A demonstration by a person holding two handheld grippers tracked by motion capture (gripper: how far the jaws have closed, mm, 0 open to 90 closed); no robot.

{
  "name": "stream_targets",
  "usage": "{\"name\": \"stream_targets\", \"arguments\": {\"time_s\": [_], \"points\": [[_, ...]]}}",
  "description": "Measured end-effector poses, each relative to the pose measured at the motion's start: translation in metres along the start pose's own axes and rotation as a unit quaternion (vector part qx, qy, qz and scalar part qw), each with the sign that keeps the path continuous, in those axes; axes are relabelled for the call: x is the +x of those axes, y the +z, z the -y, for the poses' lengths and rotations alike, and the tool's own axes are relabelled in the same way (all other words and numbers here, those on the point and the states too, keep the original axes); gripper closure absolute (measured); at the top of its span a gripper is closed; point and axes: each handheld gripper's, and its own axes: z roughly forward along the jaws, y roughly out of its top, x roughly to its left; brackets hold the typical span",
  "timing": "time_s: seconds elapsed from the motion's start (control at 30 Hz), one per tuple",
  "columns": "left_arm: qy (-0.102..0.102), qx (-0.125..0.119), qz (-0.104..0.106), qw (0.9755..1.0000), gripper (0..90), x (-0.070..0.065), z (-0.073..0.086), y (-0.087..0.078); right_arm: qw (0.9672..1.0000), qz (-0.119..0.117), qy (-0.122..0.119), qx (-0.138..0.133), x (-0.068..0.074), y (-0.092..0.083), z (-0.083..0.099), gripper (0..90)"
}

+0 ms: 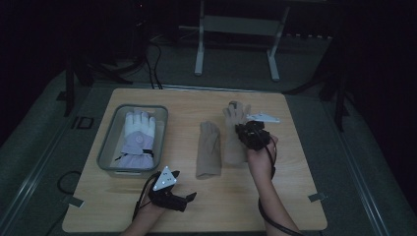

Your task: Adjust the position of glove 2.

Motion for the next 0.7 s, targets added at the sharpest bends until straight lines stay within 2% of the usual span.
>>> {"name": "stream_targets", "arguments": {"time_s": [0.03, 0.07, 0.13, 0.2, 0.4, 0.67, 0.7], "points": [[0.003, 0.0, 0.0, 1.0, 2.0, 0.0, 0.0, 0.0, 1.0, 0.0, 0.002, -0.001, 0.003, 0.002, -0.001, 82.9], [0.004, 0.0, 0.0, 1.0, 2.0, -0.001, 0.0, 0.0, 0.9999, -0.013, 0.012, -0.001, 0.01, 0.009, -0.002, 82.9], [0.005, 0.0, -0.001, 1.0, 2.0, -0.001, 0.0, -0.001, 0.9999, -0.013, -0.002, 0.007, 0.022, 0.018, -0.002, 82.8], [0.003, -0.002, -0.002, 1.0, 2.0, 0.0, 0.0, -0.002, 0.9997, -0.019, -0.004, 0.014, 0.031, 0.026, 0.0, 82.8], [0.001, -0.005, -0.003, 1.0, 2.0, 0.001, 0.0, -0.004, 0.9994, -0.03, 0.004, 0.018, 0.05, 0.042, 0.004, 82.7], [0.002, -0.005, -0.002, 1.0, 2.0, 0.001, 0.0, -0.004, 0.9984, -0.025, 0.017, 0.049, 0.057, 0.07, 0.022, 82.6], [0.003, -0.005, -0.003, 1.0, 2.0, 0.001, 0.0, -0.005, 0.9979, -0.028, 0.024, 0.052, 0.057, 0.072, 0.024, 82.6]]}}
